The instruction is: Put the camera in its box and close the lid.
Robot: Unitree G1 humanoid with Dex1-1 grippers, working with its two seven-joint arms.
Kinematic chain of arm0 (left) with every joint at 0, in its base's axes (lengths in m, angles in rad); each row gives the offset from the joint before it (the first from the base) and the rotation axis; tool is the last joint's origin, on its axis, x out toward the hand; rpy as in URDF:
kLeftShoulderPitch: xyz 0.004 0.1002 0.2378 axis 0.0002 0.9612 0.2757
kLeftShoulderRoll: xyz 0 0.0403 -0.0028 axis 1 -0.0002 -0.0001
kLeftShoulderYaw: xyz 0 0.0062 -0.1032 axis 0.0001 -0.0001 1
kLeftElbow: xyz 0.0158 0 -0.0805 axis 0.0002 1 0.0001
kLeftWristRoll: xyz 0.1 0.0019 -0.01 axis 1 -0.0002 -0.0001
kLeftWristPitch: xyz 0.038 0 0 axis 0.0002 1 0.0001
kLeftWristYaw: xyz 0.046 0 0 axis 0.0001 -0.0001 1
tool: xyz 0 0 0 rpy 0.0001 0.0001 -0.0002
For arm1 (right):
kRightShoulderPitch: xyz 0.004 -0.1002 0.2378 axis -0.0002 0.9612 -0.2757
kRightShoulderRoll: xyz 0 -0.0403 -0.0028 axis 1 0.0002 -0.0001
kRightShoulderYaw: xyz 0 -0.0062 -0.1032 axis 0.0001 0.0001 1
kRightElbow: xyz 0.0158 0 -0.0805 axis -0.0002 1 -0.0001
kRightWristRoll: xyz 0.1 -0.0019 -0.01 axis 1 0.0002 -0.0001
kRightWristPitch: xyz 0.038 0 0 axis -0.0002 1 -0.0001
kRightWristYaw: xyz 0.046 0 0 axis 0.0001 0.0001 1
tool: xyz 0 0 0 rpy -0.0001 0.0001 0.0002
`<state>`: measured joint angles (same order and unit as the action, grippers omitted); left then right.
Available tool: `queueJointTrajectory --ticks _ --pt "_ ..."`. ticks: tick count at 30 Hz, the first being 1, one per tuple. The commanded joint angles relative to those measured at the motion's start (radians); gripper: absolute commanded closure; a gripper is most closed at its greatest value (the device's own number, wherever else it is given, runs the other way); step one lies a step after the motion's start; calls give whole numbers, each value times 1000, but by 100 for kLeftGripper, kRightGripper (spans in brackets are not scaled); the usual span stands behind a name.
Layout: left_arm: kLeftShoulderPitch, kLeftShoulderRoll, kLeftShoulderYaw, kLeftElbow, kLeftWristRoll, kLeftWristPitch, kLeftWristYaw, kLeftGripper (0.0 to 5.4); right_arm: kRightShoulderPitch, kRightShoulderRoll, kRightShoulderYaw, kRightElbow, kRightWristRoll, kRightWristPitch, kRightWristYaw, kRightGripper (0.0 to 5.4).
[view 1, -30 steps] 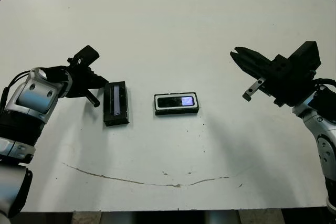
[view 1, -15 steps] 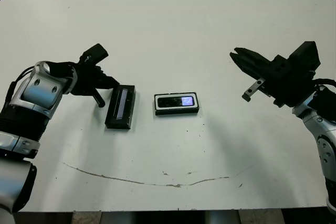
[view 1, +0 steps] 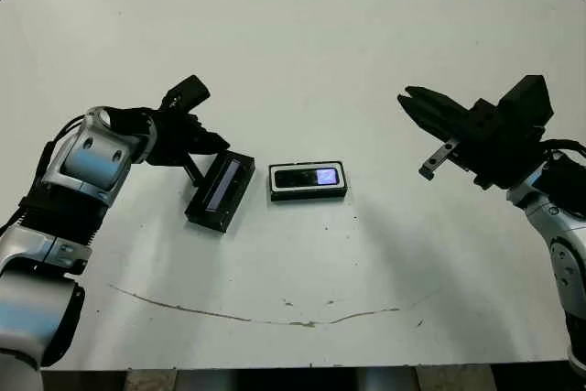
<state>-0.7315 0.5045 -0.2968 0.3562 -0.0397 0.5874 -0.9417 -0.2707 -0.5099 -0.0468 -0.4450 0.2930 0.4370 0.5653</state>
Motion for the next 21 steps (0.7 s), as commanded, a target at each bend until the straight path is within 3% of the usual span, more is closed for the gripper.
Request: queueJointTrajectory --ticks 1,5,10,16,21 --pt "-6 -11 -2 8 14 25 17 540 21 -7 10 11 -14 4 -5 538" --pt "1 -13 13 -11 15 26 43 540 21 -11 11 2 -20 15 -7 538" --pt "54 -45 133 -109 -16 99 194 540 29 -6 6 11 -15 5 -3 538" --pt "190 -179 352 -411 -48 186 523 540 32 -5 9 13 -19 -5 -3 538" --pt "326 -297 478 -704 -114 240 685 540 40 -7 11 5 -24 -10 -4 538"
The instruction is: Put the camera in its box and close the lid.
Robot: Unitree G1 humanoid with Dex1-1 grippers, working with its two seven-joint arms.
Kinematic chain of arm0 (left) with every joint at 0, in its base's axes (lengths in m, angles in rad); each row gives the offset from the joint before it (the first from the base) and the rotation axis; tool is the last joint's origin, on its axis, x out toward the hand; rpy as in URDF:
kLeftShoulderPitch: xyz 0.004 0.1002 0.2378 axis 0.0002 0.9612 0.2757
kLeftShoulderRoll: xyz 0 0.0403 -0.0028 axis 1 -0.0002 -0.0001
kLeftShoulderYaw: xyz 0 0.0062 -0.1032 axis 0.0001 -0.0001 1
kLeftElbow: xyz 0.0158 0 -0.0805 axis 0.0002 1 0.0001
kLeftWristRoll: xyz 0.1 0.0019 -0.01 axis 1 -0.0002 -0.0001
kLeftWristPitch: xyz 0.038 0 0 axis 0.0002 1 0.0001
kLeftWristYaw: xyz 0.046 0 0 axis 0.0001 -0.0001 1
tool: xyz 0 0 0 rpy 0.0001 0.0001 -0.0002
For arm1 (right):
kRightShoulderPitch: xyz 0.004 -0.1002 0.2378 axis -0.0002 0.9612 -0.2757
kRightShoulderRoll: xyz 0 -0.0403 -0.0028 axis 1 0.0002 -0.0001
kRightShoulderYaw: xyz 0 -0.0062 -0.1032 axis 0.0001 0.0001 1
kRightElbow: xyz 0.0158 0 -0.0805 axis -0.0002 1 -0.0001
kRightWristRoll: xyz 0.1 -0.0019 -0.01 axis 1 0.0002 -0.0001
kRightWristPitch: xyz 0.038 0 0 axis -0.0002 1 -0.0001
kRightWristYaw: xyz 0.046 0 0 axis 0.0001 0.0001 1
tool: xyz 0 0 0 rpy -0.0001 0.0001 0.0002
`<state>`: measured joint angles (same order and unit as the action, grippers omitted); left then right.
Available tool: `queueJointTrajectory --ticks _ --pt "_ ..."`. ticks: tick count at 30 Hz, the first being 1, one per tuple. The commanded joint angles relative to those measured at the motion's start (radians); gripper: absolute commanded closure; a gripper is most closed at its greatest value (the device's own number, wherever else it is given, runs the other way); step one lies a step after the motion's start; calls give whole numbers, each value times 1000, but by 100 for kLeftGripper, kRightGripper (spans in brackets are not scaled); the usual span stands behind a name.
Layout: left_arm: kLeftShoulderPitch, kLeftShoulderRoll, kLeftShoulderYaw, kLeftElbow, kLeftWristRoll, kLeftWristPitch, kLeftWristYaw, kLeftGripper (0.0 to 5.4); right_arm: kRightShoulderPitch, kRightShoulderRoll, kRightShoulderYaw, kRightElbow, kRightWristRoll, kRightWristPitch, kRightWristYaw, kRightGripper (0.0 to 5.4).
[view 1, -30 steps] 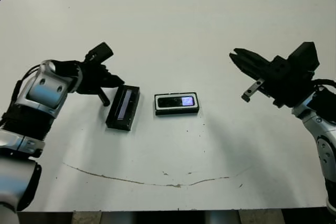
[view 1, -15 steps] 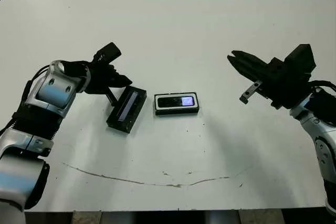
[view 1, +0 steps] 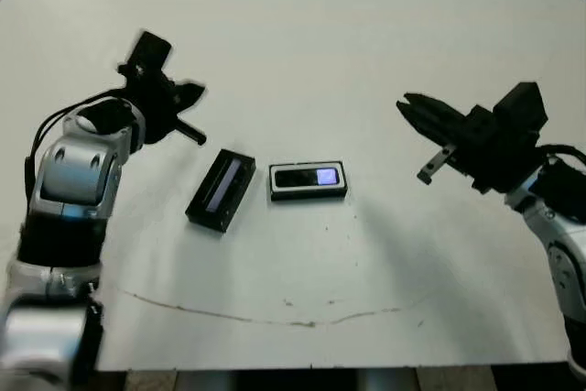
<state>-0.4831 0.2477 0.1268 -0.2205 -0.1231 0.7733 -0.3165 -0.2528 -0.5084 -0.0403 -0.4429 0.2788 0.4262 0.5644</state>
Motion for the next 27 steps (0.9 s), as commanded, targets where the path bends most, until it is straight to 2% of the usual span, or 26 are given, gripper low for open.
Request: queueJointTrajectory --ticks 1,7,12,14,19,27 --pt "101 -53 68 -181 -44 70 78 540 24 -8 3 2 -7 2 -2 538" --pt "332 -123 144 -483 -143 56 128 540 39 -9 -5 -11 -3 8 -7 538" --pt "538 -77 83 -587 -139 -15 95 479 44 -10 -3 -22 -2 25 -9 540" --pt "599 -61 44 -600 -114 -66 91 442 47 -9 1 -18 -4 14 -6 540" --pt "664 7 -49 -576 -49 -159 62 351 54 -8 11 -28 -13 18 -13 540" --pt "669 56 -120 -520 -31 -144 42 210 59 -9 22 -37 -16 28 -23 540"
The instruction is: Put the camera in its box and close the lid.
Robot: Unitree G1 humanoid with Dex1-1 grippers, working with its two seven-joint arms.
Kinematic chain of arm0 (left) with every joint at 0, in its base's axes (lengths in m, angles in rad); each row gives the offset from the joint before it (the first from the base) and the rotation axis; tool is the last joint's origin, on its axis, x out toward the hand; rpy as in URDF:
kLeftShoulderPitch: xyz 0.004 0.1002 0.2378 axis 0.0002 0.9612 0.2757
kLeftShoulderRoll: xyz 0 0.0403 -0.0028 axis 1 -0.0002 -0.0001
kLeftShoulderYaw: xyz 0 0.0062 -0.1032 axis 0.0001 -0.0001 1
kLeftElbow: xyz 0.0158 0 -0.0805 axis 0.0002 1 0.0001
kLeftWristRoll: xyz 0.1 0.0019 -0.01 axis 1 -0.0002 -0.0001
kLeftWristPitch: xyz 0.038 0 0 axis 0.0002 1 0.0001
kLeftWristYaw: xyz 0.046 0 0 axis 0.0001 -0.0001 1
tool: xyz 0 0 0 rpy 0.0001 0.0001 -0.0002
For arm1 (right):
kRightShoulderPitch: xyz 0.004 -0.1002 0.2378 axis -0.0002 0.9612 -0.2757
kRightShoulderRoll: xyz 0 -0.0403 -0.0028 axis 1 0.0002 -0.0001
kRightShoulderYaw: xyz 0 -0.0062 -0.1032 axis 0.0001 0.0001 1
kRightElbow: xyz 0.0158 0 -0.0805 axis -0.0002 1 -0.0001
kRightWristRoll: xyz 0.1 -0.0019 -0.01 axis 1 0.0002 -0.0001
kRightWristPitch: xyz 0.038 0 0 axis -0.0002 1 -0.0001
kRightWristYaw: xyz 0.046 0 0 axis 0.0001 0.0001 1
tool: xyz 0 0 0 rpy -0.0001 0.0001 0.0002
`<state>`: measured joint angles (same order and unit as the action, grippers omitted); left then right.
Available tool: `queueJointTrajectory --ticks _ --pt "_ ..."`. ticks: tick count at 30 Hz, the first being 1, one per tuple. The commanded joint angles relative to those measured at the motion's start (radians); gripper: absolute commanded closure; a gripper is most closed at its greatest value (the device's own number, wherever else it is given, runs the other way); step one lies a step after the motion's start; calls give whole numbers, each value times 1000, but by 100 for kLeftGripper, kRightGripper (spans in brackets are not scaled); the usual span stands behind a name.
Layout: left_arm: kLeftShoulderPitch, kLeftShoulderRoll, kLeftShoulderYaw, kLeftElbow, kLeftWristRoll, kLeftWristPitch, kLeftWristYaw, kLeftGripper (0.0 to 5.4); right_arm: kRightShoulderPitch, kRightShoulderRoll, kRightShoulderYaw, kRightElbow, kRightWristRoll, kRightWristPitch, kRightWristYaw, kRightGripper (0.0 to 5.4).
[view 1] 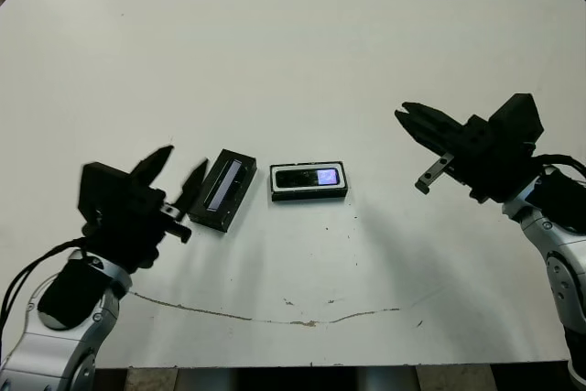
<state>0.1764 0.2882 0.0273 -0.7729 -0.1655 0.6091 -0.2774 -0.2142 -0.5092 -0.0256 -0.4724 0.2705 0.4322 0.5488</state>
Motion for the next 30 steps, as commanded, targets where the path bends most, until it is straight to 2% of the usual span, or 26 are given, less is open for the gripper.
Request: queueJointTrajectory --ticks 1,6,9,12,17,20,24,30 --pt "8 13 -28 40 16 19 8 192 22 -7 8 -8 -7 24 -8 540" --pt "9 -13 -65 76 40 -2 42 102 27 -10 19 -7 -22 14 -3 540" --pt "6 -43 -65 93 12 20 49 49 29 -12 22 -13 -23 30 -8 540" --pt "-1 -74 -57 94 -19 77 68 2 31 -13 23 -11 -29 15 -3 540" --pt "-6 -80 -54 107 -45 116 68 2 33 -13 22 -15 -33 22 -3 540" --pt "-15 -82 -38 108 -88 168 55 2 33 -16 24 -25 -38 33 -6 540" --pt "-27 -74 -23 97 -131 220 49 2 36 -11 22 -13 -36 12 2 540" --pt "-32 -70 -14 97 -153 251 63 2 38 -11 20 -10 -33 9 5 540"
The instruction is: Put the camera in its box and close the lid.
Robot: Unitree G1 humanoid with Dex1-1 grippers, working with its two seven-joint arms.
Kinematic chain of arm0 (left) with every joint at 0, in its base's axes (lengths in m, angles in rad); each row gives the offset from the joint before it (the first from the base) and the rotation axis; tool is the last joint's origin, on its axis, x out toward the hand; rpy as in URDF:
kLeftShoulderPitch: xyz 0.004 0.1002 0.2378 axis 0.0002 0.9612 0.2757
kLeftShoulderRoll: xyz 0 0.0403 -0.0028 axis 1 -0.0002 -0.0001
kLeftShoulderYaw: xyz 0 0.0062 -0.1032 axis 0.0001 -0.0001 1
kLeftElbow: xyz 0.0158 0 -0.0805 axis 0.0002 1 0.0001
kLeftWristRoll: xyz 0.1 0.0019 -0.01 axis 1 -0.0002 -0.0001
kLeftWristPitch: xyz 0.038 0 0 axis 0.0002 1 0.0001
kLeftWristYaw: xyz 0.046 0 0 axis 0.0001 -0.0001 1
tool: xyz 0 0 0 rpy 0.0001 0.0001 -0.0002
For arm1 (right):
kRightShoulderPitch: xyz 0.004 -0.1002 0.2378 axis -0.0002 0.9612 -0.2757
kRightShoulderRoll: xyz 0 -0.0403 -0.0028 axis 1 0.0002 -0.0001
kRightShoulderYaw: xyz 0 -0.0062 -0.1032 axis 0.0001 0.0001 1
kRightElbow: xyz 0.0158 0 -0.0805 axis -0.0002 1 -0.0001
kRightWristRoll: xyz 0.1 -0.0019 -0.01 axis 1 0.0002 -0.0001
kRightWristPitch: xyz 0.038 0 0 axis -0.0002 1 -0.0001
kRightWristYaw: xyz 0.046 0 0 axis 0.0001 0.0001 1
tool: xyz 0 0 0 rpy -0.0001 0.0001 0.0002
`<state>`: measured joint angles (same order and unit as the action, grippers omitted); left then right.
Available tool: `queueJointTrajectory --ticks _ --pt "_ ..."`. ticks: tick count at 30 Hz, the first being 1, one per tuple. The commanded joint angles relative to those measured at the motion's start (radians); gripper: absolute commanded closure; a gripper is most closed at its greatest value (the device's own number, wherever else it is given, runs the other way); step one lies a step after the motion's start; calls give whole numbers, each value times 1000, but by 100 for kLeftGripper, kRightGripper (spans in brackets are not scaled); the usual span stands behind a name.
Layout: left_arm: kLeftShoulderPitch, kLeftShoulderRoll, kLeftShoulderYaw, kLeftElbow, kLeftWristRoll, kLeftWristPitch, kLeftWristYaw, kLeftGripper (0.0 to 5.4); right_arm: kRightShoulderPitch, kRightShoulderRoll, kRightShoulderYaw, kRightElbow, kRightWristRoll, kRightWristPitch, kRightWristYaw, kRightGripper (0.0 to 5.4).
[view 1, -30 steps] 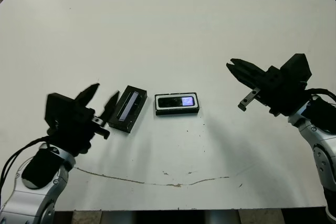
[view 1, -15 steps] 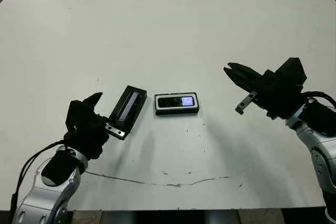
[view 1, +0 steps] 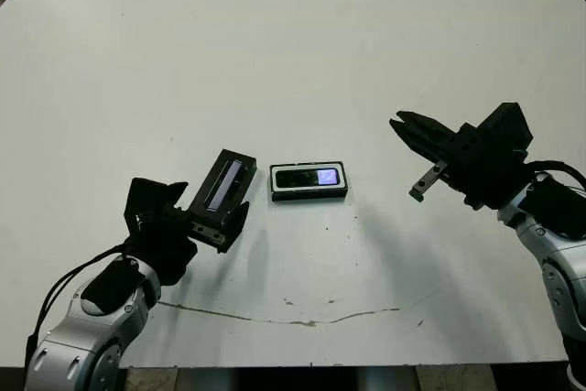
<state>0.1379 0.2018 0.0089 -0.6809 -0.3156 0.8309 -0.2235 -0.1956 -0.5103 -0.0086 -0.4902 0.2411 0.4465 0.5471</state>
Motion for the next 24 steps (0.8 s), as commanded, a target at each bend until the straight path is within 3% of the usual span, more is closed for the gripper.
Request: queueJointTrajectory --ticks 1,7,14,24 --pt "8 21 1 7 4 25 10 2 19 -11 3 9 -4 -7 8 540" --pt "1 37 -13 25 23 24 26 2 19 -12 3 -4 2 28 0 540" --pt "-7 35 -20 53 20 12 37 2 22 -7 1 2 4 15 5 540" --pt "-53 44 -25 109 -30 88 -2 2 27 -1 -3 2 16 11 6 540"
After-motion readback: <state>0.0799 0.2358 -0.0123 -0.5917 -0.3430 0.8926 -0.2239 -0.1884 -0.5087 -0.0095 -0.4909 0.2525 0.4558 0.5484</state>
